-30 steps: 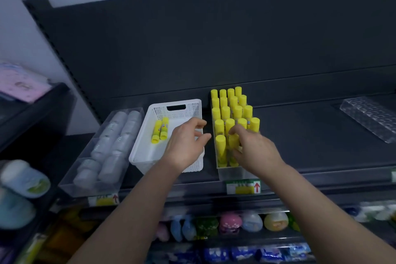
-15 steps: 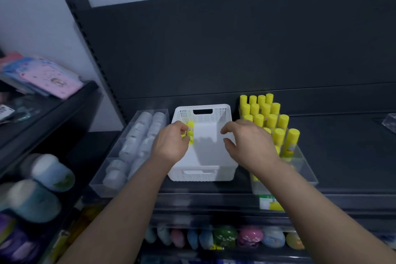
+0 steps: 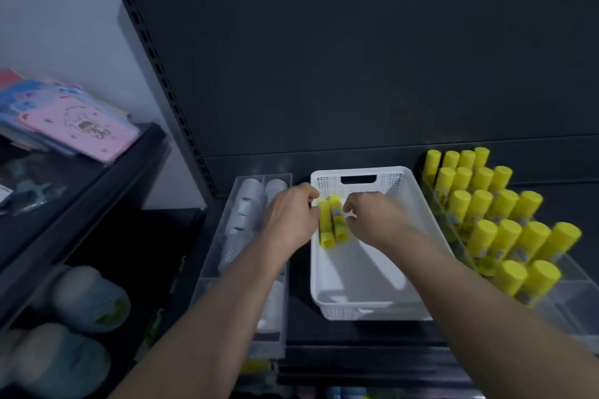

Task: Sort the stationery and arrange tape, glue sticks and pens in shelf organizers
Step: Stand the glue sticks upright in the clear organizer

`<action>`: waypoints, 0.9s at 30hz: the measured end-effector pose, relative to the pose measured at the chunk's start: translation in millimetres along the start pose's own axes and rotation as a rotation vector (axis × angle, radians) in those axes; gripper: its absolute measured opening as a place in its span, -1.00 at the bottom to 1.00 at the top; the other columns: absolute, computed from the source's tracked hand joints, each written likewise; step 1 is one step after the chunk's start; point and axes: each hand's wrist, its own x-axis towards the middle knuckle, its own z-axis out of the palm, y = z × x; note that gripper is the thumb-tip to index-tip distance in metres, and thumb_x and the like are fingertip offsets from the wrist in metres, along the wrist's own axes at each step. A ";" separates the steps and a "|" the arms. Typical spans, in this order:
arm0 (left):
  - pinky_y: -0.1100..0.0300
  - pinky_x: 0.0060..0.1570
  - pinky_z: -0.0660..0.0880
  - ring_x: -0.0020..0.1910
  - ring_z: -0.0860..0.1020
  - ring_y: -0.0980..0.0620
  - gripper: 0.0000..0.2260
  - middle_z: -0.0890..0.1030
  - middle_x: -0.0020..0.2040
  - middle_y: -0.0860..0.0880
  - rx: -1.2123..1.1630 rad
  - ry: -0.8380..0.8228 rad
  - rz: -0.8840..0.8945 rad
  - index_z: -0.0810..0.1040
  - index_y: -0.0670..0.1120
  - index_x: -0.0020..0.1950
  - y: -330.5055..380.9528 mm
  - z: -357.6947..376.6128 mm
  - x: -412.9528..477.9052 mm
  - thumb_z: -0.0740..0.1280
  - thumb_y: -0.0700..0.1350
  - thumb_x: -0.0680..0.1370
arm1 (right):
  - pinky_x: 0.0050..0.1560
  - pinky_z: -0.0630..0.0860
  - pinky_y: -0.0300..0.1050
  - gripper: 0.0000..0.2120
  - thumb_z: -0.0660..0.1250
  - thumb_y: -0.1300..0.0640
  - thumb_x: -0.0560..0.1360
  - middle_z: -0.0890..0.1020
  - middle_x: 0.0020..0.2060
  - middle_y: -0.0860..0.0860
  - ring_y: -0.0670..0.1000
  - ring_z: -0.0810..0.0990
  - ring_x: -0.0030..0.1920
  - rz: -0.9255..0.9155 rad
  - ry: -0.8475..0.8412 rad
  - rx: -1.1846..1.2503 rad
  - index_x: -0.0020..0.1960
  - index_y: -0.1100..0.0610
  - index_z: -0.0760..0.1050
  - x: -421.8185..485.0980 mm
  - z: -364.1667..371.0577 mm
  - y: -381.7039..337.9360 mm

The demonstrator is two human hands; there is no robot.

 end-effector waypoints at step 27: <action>0.07 0.11 0.42 0.24 0.48 -0.18 -0.68 0.51 0.24 -0.17 0.548 -0.389 0.143 0.41 -0.19 0.26 55.6 66.0 27.5 0.23 -0.30 0.51 | -0.33 0.34 -0.10 -0.54 0.37 0.11 0.29 0.57 -0.09 0.01 0.12 0.55 -0.21 0.127 0.302 0.280 0.12 0.02 0.26 -76.6 -30.3 34.4</action>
